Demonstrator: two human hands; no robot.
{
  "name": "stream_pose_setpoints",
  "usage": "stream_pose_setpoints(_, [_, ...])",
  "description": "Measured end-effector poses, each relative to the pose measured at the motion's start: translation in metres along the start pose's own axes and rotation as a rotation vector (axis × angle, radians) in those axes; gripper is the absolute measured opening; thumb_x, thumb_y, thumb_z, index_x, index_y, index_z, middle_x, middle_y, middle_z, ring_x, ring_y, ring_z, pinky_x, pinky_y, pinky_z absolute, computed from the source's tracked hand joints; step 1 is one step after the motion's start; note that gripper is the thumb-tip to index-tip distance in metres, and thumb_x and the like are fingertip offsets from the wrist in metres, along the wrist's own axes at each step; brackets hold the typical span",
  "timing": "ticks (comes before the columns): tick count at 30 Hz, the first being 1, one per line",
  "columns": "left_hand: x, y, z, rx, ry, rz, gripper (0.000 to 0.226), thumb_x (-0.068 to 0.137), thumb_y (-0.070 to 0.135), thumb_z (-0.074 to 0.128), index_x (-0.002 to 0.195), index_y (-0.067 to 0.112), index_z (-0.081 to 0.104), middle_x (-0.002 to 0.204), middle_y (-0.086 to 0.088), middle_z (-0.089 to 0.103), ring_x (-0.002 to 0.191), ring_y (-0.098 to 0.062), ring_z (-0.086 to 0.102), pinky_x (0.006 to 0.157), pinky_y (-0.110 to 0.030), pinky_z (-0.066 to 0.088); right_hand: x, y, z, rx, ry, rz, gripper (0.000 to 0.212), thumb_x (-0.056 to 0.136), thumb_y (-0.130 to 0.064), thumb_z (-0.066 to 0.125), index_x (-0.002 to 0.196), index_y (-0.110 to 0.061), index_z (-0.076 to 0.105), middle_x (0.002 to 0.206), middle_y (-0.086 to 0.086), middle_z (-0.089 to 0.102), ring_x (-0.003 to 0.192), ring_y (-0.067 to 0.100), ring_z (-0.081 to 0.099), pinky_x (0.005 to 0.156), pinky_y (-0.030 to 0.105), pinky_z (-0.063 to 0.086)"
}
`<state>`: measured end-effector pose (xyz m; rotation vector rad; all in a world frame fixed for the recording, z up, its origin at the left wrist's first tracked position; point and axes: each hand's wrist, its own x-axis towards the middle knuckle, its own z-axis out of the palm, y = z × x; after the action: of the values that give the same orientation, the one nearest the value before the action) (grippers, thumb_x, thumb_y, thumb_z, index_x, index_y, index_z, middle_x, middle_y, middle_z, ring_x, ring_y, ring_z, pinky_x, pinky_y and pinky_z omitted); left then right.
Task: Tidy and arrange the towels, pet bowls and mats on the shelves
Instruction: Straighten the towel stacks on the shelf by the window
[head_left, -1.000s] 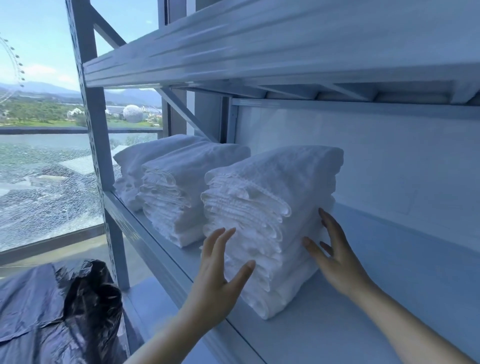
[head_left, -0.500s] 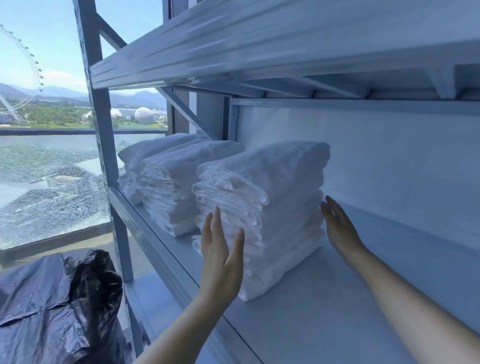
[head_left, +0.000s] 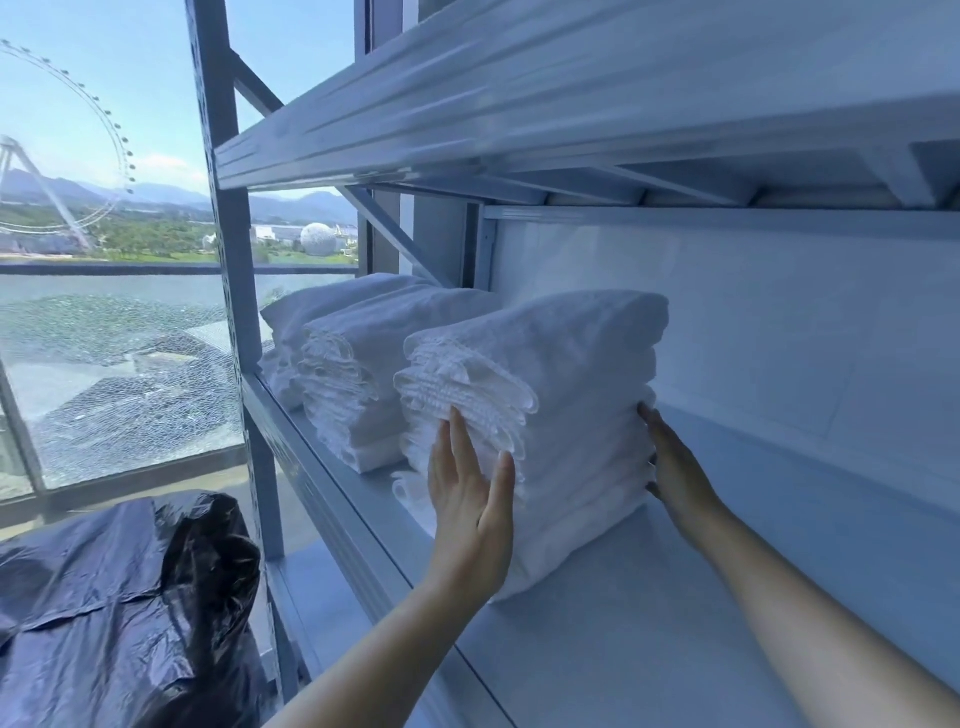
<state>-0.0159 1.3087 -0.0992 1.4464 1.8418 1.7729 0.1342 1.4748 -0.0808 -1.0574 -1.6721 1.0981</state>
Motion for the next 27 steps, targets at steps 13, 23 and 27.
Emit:
stream_pose_setpoints(13, [-0.008,-0.002,0.001,0.062,-0.004,0.012,0.071,0.073,0.073,0.009,0.132,0.048,-0.022,0.151,0.023,-0.022,0.134,0.008,-0.025,0.113,-0.025,-0.011,-0.007,-0.004,0.0,0.089,-0.023,0.034,0.051,0.093,-0.062,0.014,0.134,-0.046,0.038,0.149,-0.009,0.032,0.136,0.019,0.034,0.112,0.045,0.03])
stream_pose_setpoints(23, [-0.004,-0.003,-0.009,0.063,0.157,0.094,0.059,0.081,0.067,0.013,0.135,0.059,-0.009,0.149,0.026,-0.017,0.138,0.004,-0.018,0.115,-0.038,-0.005,-0.007,-0.007,0.006,0.096,-0.011,-0.009,0.043,0.094,-0.06,0.015,0.134,-0.05,0.029,0.139,-0.017,0.038,0.133,0.012,0.035,0.113,0.045,0.029])
stream_pose_setpoints(27, [0.009,-0.004,-0.01,0.087,0.172,0.192,0.057,0.086,0.062,0.014,0.14,0.054,-0.005,0.151,0.022,-0.018,0.139,0.001,-0.017,0.117,-0.045,0.001,-0.004,-0.011,0.011,0.091,-0.031,-0.049,0.05,0.085,-0.073,0.019,0.13,-0.055,0.033,0.14,-0.023,0.036,0.13,0.005,0.035,0.113,0.045,0.027])
